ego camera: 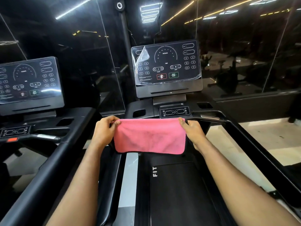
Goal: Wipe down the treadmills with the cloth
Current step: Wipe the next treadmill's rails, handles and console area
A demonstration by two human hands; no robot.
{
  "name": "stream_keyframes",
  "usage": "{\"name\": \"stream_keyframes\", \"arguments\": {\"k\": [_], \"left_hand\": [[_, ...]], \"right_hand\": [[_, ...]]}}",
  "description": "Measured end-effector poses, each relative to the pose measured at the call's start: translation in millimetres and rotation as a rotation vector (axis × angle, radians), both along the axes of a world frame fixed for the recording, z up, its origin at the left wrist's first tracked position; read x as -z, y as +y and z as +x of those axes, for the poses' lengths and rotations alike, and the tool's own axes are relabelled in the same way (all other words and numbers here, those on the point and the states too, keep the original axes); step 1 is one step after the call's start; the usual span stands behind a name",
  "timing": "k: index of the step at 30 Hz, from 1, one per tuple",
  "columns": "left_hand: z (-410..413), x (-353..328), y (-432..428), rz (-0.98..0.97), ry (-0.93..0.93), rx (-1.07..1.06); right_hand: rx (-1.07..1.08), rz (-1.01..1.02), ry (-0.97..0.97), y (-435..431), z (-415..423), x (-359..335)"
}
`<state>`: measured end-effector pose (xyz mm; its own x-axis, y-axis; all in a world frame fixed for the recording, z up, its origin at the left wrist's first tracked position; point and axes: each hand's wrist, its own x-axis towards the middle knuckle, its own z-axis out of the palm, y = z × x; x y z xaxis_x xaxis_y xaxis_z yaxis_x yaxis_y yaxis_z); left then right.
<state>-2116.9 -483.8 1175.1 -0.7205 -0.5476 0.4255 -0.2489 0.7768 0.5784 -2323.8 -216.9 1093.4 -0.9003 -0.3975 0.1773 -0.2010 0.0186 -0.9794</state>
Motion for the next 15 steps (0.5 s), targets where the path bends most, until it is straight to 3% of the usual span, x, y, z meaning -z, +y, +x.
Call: {"name": "stream_keyframes", "arguments": {"k": [7,12,15], "left_hand": [[1,-2,-6,0.115,0.111,-0.146],[4,-4,5,0.071,0.264,-0.139],[5,-6,8,0.062,0.332,-0.148]], "right_hand": [[0.082,-0.064,0.029,-14,5,-8],[0.305,-0.002,0.118,-19,5,-13],[0.299,-0.013,0.161,-17,2,-18]]}}
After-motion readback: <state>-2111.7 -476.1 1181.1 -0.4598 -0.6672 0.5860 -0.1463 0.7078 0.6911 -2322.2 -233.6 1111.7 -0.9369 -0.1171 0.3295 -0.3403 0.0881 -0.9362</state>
